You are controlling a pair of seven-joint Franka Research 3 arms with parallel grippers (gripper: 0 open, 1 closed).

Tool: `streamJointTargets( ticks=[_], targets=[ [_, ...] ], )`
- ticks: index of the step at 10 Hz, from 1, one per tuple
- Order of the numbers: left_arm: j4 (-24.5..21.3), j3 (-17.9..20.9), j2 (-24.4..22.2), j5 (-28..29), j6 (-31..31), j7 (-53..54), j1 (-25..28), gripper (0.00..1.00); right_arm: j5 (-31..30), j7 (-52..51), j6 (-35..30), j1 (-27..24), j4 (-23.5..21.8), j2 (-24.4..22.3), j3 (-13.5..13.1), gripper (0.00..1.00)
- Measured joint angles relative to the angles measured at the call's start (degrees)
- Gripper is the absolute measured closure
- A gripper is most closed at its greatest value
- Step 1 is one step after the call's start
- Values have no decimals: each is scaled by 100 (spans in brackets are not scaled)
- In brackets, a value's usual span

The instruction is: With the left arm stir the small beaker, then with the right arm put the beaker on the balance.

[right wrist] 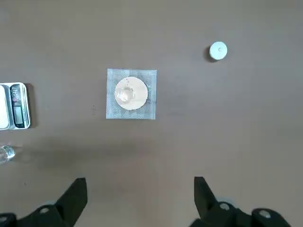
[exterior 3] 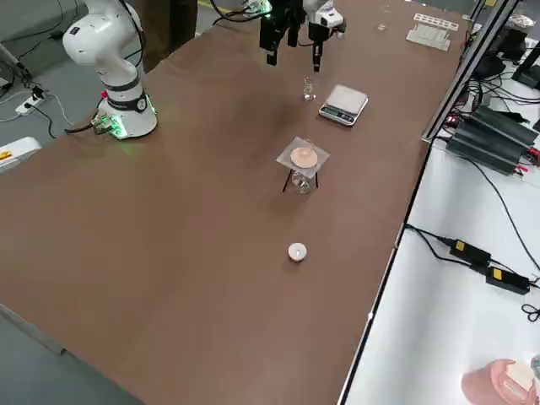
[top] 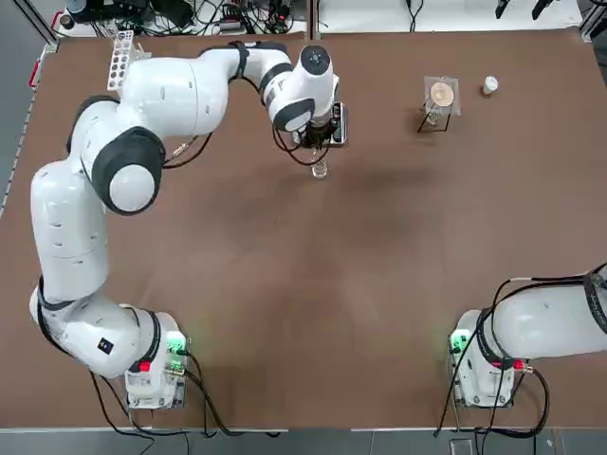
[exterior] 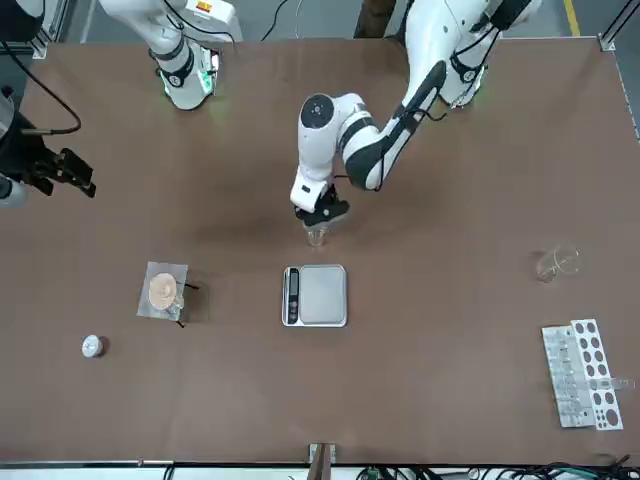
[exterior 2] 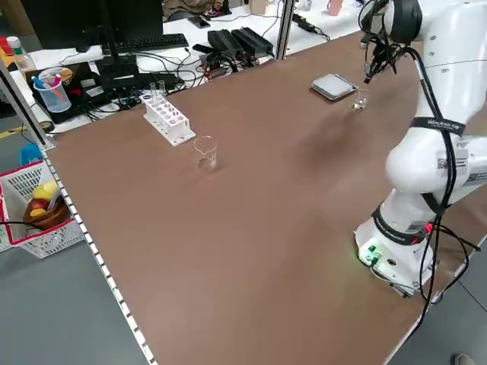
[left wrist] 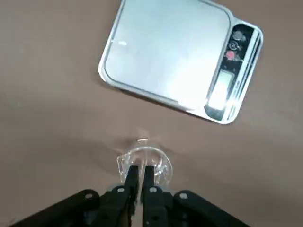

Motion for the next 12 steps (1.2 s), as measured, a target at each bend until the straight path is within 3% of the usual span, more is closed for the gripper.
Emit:
streamJointTargets(
  ticks=[12],
  targets=[
    [254,-40,31,-76,-278,-59,23,93,0,-38,0,-29,0,0,-6,0]
  ],
)
